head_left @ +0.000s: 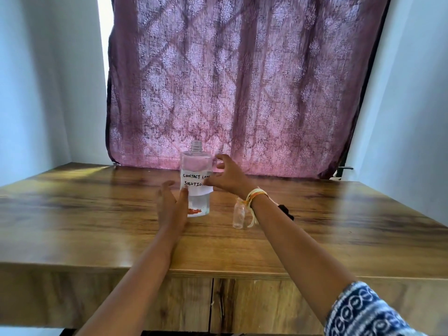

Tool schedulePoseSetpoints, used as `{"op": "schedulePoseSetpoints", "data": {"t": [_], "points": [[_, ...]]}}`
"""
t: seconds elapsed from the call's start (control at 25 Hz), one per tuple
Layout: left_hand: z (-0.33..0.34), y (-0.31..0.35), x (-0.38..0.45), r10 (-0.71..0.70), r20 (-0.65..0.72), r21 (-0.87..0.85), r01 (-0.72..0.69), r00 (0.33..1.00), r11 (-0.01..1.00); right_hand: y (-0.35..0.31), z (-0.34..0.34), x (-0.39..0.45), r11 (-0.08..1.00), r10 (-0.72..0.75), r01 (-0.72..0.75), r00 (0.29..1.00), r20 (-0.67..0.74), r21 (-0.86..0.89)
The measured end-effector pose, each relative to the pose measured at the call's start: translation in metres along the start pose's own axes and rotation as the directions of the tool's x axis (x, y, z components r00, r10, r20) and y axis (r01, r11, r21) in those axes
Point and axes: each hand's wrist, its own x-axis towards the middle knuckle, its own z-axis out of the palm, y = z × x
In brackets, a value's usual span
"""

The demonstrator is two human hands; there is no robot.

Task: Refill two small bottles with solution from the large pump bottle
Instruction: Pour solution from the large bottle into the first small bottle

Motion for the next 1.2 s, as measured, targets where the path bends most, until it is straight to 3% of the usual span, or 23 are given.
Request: {"op": "schedulePoseSetpoints", "data": {"t": [0.12, 0.4, 0.52, 0.76, 0.92, 1.04, 1.2], "points": [[0.002, -0.001, 0.002, -0.094, 0.208, -0.236, 0.143, 0.974, 0.961, 0.001, 0.009, 0.021, 1.0, -0.008, 0.004, 0.991, 0.136, 0.031], [0.003, -0.001, 0.002, -0.06, 0.285, -0.304, 0.15, 0.957, 0.941, 0.013, 0.0, 0.038, 1.0, 0.014, -0.012, 0.976, 0.216, -0.013], [0.006, -0.003, 0.002, -0.056, 0.302, -0.272, 0.142, 0.952, 0.952, 0.018, -0.002, 0.037, 1.0, 0.01, -0.016, 0.953, 0.303, 0.017], [0.007, -0.004, 0.002, -0.02, 0.32, -0.231, 0.098, 0.947, 0.968, 0.026, -0.002, 0.033, 0.997, 0.076, -0.064, 0.956, 0.284, -0.051], [0.006, -0.004, 0.001, -0.018, 0.301, -0.217, 0.087, 0.953, 0.972, 0.025, -0.001, 0.032, 0.995, 0.029, -0.001, 0.955, 0.297, -0.097], [0.003, -0.001, -0.001, 0.012, 0.313, -0.258, 0.073, 0.95, 0.963, 0.023, -0.006, 0.031, 0.994, -0.053, 0.083, 0.943, 0.329, -0.077], [0.002, 0.01, -0.003, 0.133, 0.321, -0.372, -0.004, 0.937, 0.928, 0.017, -0.017, 0.03, 0.997, -0.05, 0.025, 0.942, 0.333, 0.08]]}}
